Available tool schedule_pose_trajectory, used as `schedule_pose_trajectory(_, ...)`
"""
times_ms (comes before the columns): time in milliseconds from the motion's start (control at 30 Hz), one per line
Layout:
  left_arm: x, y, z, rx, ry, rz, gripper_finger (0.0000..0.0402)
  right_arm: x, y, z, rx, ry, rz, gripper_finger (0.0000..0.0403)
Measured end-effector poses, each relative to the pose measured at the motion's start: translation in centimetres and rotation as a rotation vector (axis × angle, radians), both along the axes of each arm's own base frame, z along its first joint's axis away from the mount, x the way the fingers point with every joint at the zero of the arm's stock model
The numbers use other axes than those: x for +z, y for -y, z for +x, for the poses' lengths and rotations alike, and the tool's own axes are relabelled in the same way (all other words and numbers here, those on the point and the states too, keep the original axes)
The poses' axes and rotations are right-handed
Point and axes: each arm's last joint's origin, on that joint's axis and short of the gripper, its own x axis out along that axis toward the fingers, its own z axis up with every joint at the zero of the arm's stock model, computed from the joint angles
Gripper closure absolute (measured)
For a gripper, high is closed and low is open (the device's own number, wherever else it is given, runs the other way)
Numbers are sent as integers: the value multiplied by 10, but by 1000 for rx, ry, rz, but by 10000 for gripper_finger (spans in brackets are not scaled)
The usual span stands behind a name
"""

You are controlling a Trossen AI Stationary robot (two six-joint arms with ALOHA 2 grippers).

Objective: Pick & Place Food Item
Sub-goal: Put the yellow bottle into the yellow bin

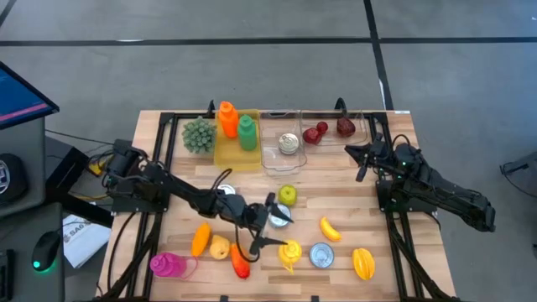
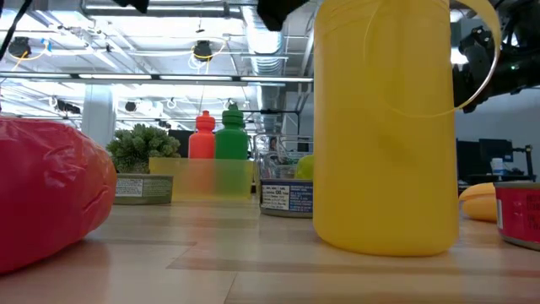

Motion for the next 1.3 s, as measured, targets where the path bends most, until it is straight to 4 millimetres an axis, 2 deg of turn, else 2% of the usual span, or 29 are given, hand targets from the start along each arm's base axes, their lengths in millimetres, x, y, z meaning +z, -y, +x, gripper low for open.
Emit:
schedule_pose_trajectory(200, -1, 9, 2, -53, -14, -43, 105, -2, 0, 0, 0, -21, 11, 370)
schedule_pose_trajectory(467, -1, 10, 2, -52, -19, -62, 103, -2, 0, 0, 0, -22, 11, 370)
schedule_pose_trajectory(767, -27, 19, 22, -63, -44, -74, 103, -2, 0, 0, 0, -23, 10, 370)
schedule_pose_trajectory(1300, -29, 19, 23, -75, -71, -94, 114, -4, 0, -1, 1, -38, 11, 370)
